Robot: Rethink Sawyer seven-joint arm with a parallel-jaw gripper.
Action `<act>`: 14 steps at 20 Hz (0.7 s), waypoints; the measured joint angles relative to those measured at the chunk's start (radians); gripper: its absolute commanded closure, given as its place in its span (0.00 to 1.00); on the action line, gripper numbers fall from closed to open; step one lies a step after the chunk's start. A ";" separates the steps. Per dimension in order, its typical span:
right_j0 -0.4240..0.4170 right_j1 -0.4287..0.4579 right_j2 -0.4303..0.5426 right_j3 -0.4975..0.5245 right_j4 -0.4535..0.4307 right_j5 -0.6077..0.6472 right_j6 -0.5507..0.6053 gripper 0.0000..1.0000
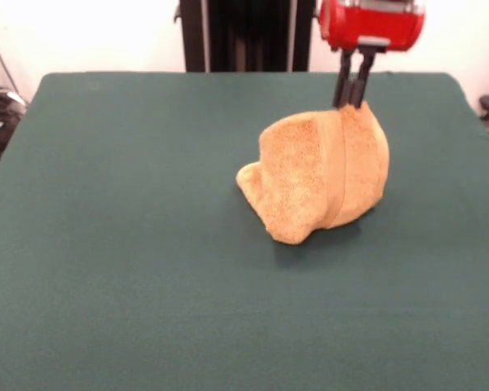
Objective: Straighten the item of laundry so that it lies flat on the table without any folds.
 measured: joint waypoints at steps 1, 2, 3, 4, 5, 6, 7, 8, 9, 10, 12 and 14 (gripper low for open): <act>0.003 0.015 -0.001 -0.012 0.000 0.003 0.000 1.00; 0.005 0.028 -0.002 -0.022 0.000 0.007 0.000 1.00; 0.006 0.043 -0.002 -0.034 0.000 0.011 0.000 1.00; 0.007 0.055 -0.003 -0.043 0.000 0.017 0.000 1.00; 0.008 0.078 -0.005 -0.059 0.000 0.030 0.000 1.00; 0.008 0.081 -0.006 -0.061 0.000 0.033 0.000 1.00; 0.010 0.108 -0.011 -0.080 0.000 0.061 0.000 1.00; 0.010 0.114 -0.012 -0.084 0.000 0.070 0.000 1.00; 0.010 0.122 -0.014 -0.090 0.000 0.086 0.000 1.00; 0.010 0.131 -0.016 -0.096 0.000 0.101 0.000 1.00; 0.010 0.138 -0.018 -0.103 0.000 0.120 0.000 1.00; 0.010 0.154 -0.020 -0.119 -0.005 0.160 0.000 1.00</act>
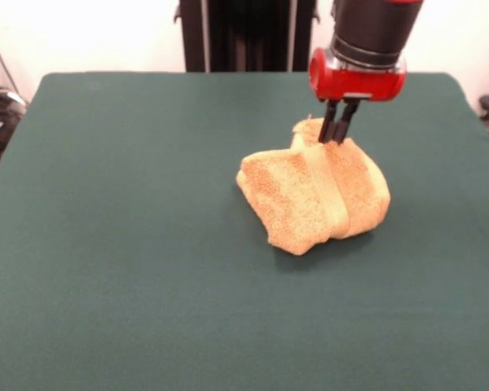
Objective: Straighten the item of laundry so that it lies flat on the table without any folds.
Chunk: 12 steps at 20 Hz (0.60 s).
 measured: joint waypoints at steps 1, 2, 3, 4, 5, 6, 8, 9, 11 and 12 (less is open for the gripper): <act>0.000 0.003 0.000 -0.004 -0.002 0.009 0.000 1.00; 0.000 0.005 0.000 -0.008 -0.004 0.016 0.000 1.00; 0.000 0.009 0.000 -0.015 -0.011 0.028 0.000 1.00; 0.000 0.010 0.000 -0.020 -0.017 0.035 0.000 1.00; 0.000 0.011 0.000 -0.024 -0.022 0.041 0.000 1.00; 0.000 0.012 0.000 -0.030 -0.029 0.047 0.000 1.00; 0.000 0.011 0.000 -0.039 -0.038 0.054 0.000 1.00; 0.000 0.012 0.000 -0.043 -0.041 0.056 0.000 1.00; 0.000 0.012 0.000 -0.056 -0.043 0.056 0.000 1.00; 0.000 0.012 0.000 -0.060 -0.043 0.056 0.000 1.00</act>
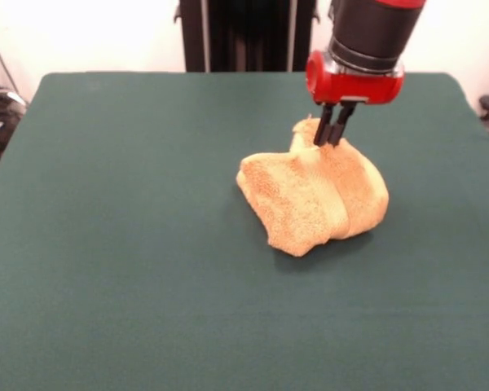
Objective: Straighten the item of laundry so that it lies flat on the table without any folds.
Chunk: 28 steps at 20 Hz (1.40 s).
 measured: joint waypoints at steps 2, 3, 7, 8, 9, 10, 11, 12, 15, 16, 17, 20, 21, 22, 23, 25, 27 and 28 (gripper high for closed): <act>0.000 0.000 0.000 -0.010 0.000 0.000 0.000 1.00; 0.000 0.000 0.000 -0.014 0.000 0.000 0.000 1.00; 0.000 -0.001 0.000 -0.029 0.000 -0.001 0.000 1.00; -0.003 -0.004 0.001 -0.029 0.000 -0.013 0.000 1.00; -0.004 -0.006 0.002 -0.029 0.000 -0.023 0.000 1.00; -0.005 -0.007 0.002 -0.029 0.000 -0.030 0.000 1.00; -0.007 -0.009 0.003 -0.029 0.000 -0.045 0.000 1.00; -0.009 -0.014 0.005 -0.029 0.000 -0.074 0.000 1.00; -0.014 -0.027 0.010 -0.029 0.000 -0.160 0.000 1.00; -0.016 -0.036 0.017 -0.029 -0.001 -0.224 0.000 1.00; -0.017 -0.040 0.021 -0.029 -0.001 -0.253 0.000 1.00; -0.024 -0.060 0.040 -0.022 -0.001 -0.381 0.000 1.00; -0.027 -0.064 0.046 -0.020 -0.001 -0.410 0.000 1.00; -0.029 -0.066 0.049 -0.018 -0.001 -0.424 0.000 1.00; -0.036 -0.072 0.059 -0.013 -0.001 -0.471 0.000 1.00; -0.044 -0.077 0.067 -0.008 -0.001 -0.512 0.000 1.00; -0.059 -0.081 0.081 -0.005 -0.001 -0.571 0.000 1.00; -0.065 -0.082 0.087 -0.004 -0.001 -0.588 0.000 1.00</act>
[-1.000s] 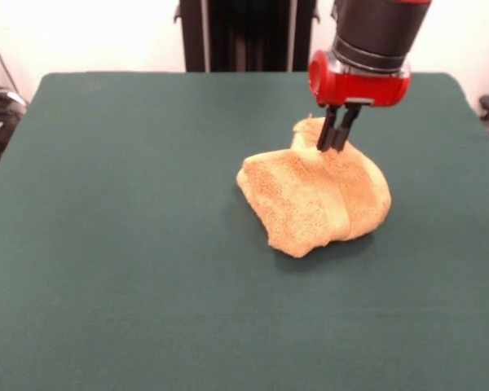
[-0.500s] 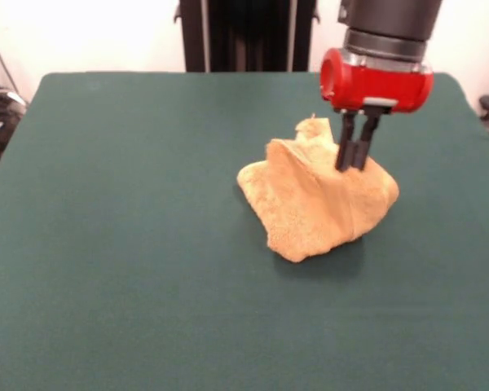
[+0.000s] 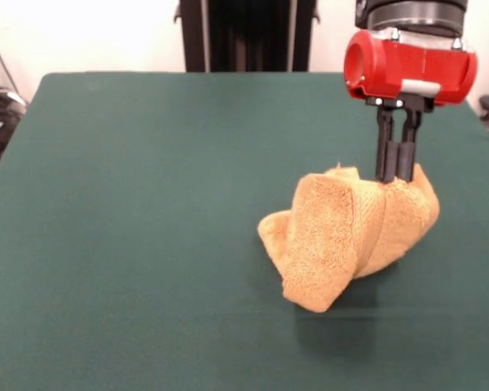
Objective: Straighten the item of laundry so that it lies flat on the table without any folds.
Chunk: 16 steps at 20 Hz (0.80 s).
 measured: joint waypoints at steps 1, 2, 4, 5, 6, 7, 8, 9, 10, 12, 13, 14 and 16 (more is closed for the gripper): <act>-0.006 -0.001 0.006 0.001 0.000 -0.015 0.000 1.00; -0.009 -0.001 0.009 0.001 0.000 -0.021 0.000 1.00; -0.023 -0.006 0.025 0.005 -0.013 -0.052 0.000 1.00; -0.028 -0.008 0.030 0.006 -0.023 -0.065 0.000 1.00; -0.033 -0.010 0.036 0.008 -0.033 -0.077 0.000 1.00; -0.036 -0.012 0.039 0.009 -0.041 -0.089 0.000 1.00; -0.037 -0.012 0.040 0.010 -0.044 -0.094 0.000 1.00; -0.039 -0.013 0.040 0.012 -0.054 -0.107 0.000 1.00; -0.041 -0.013 0.041 0.014 -0.064 -0.121 0.000 1.00; -0.042 -0.013 0.041 0.017 -0.077 -0.140 0.000 1.00; -0.042 -0.013 0.041 0.019 -0.081 -0.147 0.000 1.00; -0.042 -0.013 0.041 0.020 -0.082 -0.151 0.000 1.00; -0.042 -0.013 0.041 0.022 -0.083 -0.159 0.000 1.00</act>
